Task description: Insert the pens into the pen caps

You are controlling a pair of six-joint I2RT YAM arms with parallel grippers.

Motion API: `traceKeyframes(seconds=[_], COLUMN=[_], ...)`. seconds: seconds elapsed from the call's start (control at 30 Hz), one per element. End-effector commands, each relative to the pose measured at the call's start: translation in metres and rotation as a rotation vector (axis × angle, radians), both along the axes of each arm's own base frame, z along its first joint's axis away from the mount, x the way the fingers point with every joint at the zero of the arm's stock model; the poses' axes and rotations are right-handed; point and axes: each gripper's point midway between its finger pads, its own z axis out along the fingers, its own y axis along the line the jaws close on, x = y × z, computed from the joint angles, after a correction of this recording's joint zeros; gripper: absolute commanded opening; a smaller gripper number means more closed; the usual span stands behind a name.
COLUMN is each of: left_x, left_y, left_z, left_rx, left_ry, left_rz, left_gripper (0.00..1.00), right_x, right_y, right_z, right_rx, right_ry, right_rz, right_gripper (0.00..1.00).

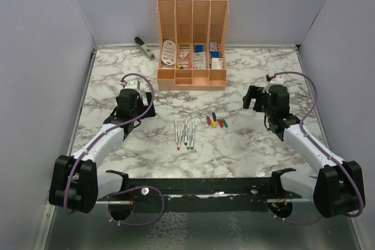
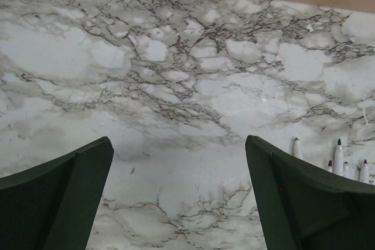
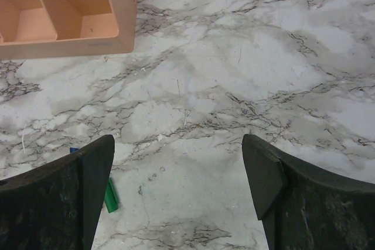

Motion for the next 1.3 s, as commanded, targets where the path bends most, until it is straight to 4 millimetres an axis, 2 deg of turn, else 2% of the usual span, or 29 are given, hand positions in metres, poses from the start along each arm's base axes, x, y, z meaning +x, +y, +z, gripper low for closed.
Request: traceKeyframes(seconds=[0.0, 0.1, 0.2, 0.37, 0.6, 0.77, 0.9, 1.03, 1.27], left_x=[0.017, 0.023, 0.025, 0.021, 0.015, 0.008, -0.001, -0.009, -0.025], left_y=[-0.019, -0.025, -0.038, -0.065, -0.088, -0.101, -0.113, -0.117, -0.110], left_z=[0.034, 0.042, 0.042, 0.028, 0.009, 0.000, -0.001, -0.008, -0.031], left_rx=[-0.050, -0.052, -0.046, 0.018, 0.053, 0.090, 0.108, 0.120, 0.191], left_ry=[-0.090, -0.099, -0.072, -0.004, 0.088, 0.152, 0.183, 0.235, 0.333], left_rz=[-0.066, -0.095, -0.170, -0.239, -0.209, -0.223, -0.217, -0.164, -0.082], left_gripper=[0.99, 0.99, 0.99, 0.99, 0.99, 0.99, 0.98, 0.96, 0.87], right_x=[0.006, 0.007, 0.007, 0.007, 0.006, 0.005, 0.003, 0.000, -0.002], right_y=[0.000, -0.001, -0.004, -0.007, -0.003, -0.011, -0.015, -0.014, -0.010], right_z=[0.012, 0.013, 0.013, 0.015, 0.017, 0.012, 0.018, 0.025, 0.021], right_rx=[0.005, 0.007, 0.023, 0.080, 0.124, 0.152, 0.165, 0.167, 0.149], right_ry=[-0.020, -0.023, -0.020, -0.031, -0.042, -0.031, -0.076, -0.090, -0.034], right_rz=[-0.015, -0.026, -0.061, -0.125, -0.116, -0.186, -0.208, -0.193, -0.165], right_gripper=[0.89, 0.89, 0.90, 1.00, 1.00, 1.00, 1.00, 1.00, 1.00])
